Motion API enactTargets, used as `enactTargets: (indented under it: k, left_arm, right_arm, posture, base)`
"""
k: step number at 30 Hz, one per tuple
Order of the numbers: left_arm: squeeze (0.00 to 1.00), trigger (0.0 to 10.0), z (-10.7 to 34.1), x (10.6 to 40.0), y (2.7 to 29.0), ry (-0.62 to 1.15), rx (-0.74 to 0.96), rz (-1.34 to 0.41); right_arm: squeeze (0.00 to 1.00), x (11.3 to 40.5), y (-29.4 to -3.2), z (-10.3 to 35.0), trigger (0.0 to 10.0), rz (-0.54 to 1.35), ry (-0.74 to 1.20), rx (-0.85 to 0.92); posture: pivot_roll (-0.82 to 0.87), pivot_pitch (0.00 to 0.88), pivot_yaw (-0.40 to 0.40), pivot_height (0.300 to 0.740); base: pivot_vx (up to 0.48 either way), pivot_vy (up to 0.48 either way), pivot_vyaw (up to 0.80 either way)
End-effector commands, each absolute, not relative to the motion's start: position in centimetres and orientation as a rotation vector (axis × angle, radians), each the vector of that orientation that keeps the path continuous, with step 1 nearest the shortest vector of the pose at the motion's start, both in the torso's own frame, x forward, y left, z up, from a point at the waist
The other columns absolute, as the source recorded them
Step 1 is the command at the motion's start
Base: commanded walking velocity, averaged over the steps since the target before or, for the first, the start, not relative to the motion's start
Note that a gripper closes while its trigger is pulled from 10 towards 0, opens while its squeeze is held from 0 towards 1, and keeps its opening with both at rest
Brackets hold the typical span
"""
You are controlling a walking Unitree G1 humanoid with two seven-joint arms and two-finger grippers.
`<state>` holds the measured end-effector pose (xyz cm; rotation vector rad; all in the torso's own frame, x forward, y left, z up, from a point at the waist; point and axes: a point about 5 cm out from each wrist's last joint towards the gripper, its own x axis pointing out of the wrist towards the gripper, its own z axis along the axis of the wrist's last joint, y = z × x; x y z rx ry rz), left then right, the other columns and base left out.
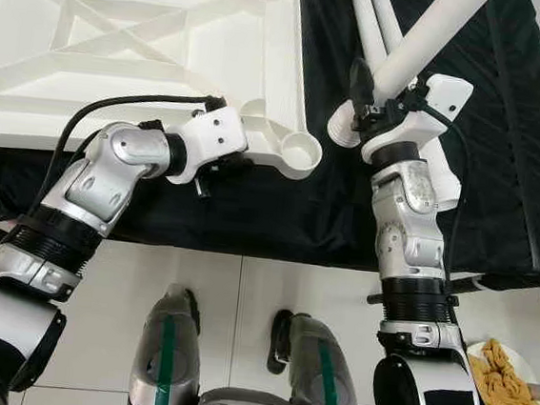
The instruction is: Building children table
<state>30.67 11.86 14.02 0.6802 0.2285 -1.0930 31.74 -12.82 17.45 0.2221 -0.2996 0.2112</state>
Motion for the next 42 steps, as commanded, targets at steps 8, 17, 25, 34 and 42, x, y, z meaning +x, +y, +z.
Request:
enactTargets:
  k: [8, 17, 25, 34, 42]
  left_arm:
    - [1.00, 10.0, 15.3, 30.9, 11.6, 0.179, 0.639, -1.075]
    - [0.00, 10.0, 15.9, 30.7, 10.8, 0.159, 0.651, -1.116]
    - [0.00, 10.0, 16.2, 30.6, 10.0, 0.139, 0.644, -1.143]
    - [0.00, 10.0, 14.6, 30.5, 10.2, 0.215, 0.684, -1.147]
    - [0.00, 0.0, 13.8, 30.6, 10.2, 0.267, 0.681, -1.125]
  right_arm:
    - [0.00, 31.5, -12.8, 17.5, 10.0, 0.206, -0.312, 0.225]
    - [0.00, 31.5, -12.9, 17.5, 10.0, 0.205, -0.312, 0.224]
    - [0.00, 31.5, -12.8, 17.5, 10.0, 0.207, -0.311, 0.224]
    - [0.00, 31.5, -12.8, 17.5, 10.0, 0.204, -0.313, 0.224]
    - [0.00, 31.5, -12.9, 17.5, 10.0, 0.203, -0.312, 0.224]
  posture:
    - [0.07, 0.101, -0.034, 0.740]
    - [0.06, 0.099, -0.032, 0.740]
    - [0.06, 0.097, -0.031, 0.740]
    - [0.06, 0.094, -0.028, 0.740]
    - [0.05, 0.098, -0.026, 0.740]
  base:
    - [0.000, 0.000, 0.00]
    - [0.000, 0.000, 0.00]
    - [0.000, 0.000, 0.00]
    - [0.000, 0.000, 0.00]
    - [0.000, 0.000, 0.00]
